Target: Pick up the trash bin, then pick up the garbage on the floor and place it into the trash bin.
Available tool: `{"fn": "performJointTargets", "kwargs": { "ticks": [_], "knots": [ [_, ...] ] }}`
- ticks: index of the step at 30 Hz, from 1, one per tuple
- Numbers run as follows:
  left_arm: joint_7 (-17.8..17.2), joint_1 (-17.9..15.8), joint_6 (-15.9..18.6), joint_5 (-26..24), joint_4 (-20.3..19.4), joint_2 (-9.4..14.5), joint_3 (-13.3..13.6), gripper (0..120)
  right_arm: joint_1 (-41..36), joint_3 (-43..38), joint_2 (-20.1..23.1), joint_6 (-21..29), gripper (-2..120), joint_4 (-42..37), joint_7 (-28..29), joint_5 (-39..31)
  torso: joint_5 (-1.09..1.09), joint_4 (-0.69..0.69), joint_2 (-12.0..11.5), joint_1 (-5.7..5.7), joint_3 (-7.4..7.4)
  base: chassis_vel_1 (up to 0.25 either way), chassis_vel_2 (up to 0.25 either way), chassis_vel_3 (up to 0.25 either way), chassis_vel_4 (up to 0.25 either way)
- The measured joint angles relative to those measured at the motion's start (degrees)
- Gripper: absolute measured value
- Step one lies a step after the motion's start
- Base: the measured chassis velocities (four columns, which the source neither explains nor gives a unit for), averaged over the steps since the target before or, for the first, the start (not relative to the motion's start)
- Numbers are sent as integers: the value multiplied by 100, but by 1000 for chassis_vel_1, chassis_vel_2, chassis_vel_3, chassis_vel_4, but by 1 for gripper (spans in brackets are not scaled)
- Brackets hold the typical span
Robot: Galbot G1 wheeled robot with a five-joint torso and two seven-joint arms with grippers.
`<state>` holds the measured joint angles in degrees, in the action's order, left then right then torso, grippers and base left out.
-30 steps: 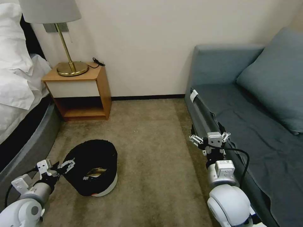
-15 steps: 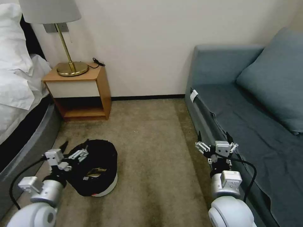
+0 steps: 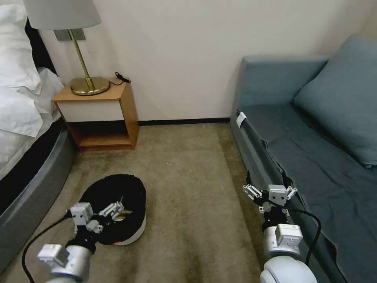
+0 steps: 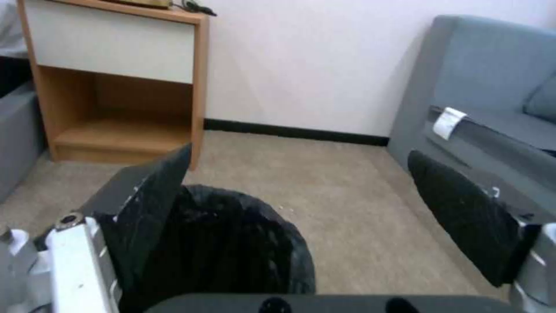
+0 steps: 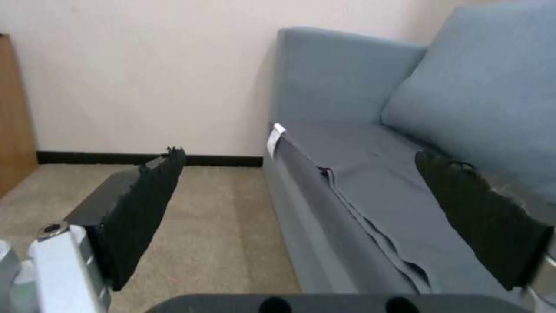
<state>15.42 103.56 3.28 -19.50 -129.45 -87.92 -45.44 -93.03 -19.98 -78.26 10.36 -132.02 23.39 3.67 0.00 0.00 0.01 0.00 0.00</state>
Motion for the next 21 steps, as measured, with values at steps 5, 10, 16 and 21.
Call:
{"fn": "performJointTargets", "kwargs": {
  "ticks": [5, 10, 16, 21],
  "knots": [
    [51, 314, -188, -20, -88, 16, 123, 100, -26, -58, -36, 0, 100, -7, -6, -14, 0, 0, 0, 0, 0, 0, 0, 0, 0],
    [-45, 516, -424, 51, -200, 31, 306, 100, -44, -87, -64, 12, 100, -7, -36, 16, 0, 0, 0, 0, 0, 0, 0, 0, 0],
    [-320, 551, -488, 314, -259, 57, 556, 100, -92, -20, -151, 16, 100, 57, -82, 149, 0, 0, 0, 0, 0, 0, 0, 0, 0],
    [-547, 550, -497, 428, -300, 73, 713, 100, -106, -5, -193, -2, 100, 85, -116, 213, 0, 0, 0, 0, 0, 0, 0, 0, 0]
  ]
}}
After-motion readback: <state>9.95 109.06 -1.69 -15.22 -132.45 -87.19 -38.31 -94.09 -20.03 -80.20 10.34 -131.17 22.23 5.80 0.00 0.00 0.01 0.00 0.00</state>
